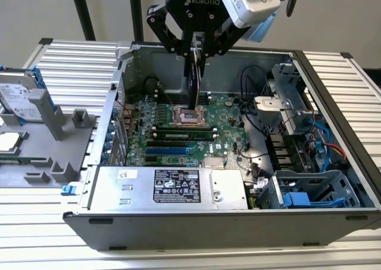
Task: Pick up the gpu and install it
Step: 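Insert the gpu into the slot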
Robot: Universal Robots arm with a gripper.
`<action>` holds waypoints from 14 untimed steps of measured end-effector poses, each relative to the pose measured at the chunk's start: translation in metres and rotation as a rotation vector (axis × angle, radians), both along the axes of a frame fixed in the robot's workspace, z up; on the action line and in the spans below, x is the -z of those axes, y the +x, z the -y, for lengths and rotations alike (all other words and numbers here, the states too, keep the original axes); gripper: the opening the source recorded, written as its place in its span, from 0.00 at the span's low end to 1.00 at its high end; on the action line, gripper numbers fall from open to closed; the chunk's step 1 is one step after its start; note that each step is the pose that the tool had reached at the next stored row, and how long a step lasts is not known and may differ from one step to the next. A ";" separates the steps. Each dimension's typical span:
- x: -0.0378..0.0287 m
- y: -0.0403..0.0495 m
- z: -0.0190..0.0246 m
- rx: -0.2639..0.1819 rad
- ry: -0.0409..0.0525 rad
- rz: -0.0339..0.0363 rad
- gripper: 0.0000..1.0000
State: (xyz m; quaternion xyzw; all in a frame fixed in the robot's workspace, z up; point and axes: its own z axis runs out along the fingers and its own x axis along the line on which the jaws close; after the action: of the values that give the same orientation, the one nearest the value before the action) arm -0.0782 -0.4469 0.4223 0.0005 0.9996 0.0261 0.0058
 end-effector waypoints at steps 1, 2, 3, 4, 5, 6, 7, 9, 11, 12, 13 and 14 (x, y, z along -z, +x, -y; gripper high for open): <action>0.0001 0.0000 0.0000 -0.002 0.0001 0.0000 0.00; 0.0001 0.0000 0.0000 -0.004 0.0003 0.0001 0.00; 0.0001 0.0000 0.0000 -0.007 0.0003 0.0001 0.00; 0.0001 0.0000 0.0000 -0.009 0.0002 0.0001 0.00; 0.0001 0.0000 0.0000 -0.011 0.0002 0.0000 0.00; 0.0001 0.0000 0.0000 -0.013 0.0002 0.0001 0.00; 0.0001 0.0000 0.0000 -0.015 0.0002 0.0000 0.00; 0.0001 0.0000 0.0000 -0.019 0.0002 0.0001 0.00; 0.0001 0.0000 0.0000 -0.024 0.0002 0.0001 0.00; 0.0001 0.0000 0.0000 -0.027 0.0002 0.0000 0.00; 0.0001 0.0000 0.0000 -0.029 0.0001 0.0000 0.00; 0.0001 0.0000 0.0000 -0.031 0.0001 0.0000 0.00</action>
State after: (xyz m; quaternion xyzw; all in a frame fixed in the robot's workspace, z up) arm -0.0782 -0.4469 0.4223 -0.0151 0.9995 0.0262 0.0053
